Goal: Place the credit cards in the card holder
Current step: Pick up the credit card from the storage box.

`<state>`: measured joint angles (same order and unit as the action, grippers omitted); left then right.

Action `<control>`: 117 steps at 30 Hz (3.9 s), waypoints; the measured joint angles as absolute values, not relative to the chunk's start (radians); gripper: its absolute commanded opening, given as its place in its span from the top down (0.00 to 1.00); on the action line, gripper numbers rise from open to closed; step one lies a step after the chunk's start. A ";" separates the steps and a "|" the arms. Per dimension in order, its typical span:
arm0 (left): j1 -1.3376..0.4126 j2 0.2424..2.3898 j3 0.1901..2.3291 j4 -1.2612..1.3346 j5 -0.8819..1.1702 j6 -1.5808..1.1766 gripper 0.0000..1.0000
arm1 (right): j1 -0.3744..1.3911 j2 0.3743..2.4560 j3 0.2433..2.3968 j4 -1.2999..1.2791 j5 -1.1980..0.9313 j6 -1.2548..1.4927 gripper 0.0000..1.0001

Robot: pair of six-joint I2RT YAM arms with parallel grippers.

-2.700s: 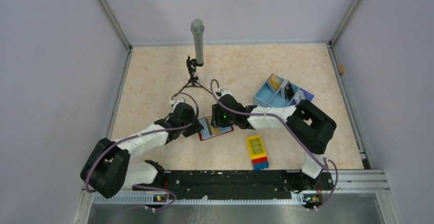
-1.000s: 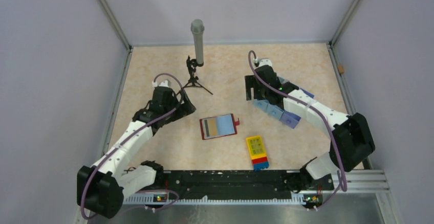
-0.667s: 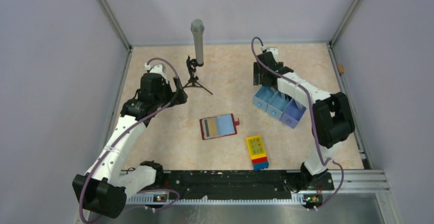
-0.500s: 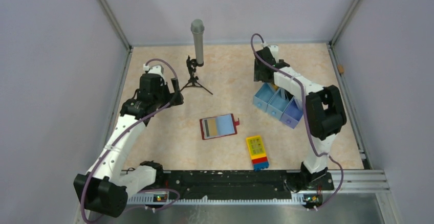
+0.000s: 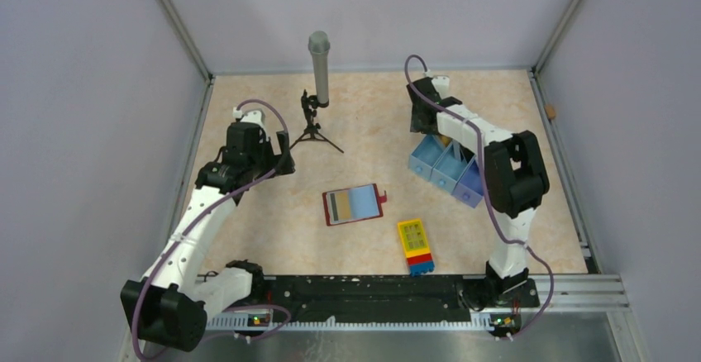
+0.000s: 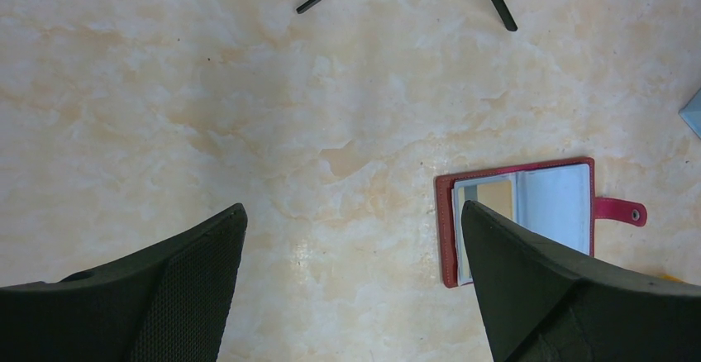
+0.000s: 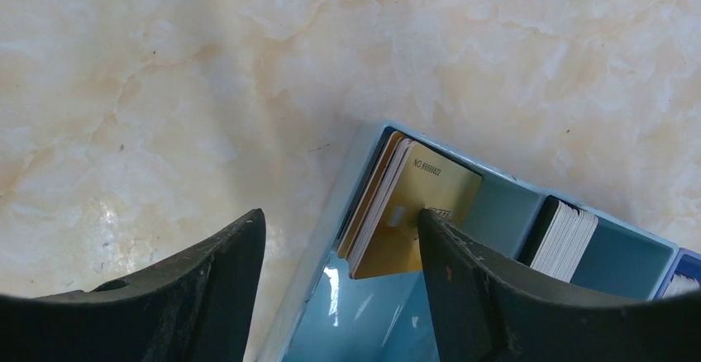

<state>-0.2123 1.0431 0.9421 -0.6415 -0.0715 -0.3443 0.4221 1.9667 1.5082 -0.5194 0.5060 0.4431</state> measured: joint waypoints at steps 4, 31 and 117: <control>-0.212 1.043 0.939 -0.641 -0.068 -0.344 0.01 | 0.421 1.967 1.508 -0.520 0.508 0.450 0.36; -0.211 1.043 0.933 -0.641 -0.042 -0.344 0.01 | 0.418 1.926 1.507 -0.482 0.493 0.465 0.71; -0.650 1.029 0.562 0.265 0.603 -0.806 1.00 | 0.554 1.328 1.036 -0.223 -0.928 0.324 0.48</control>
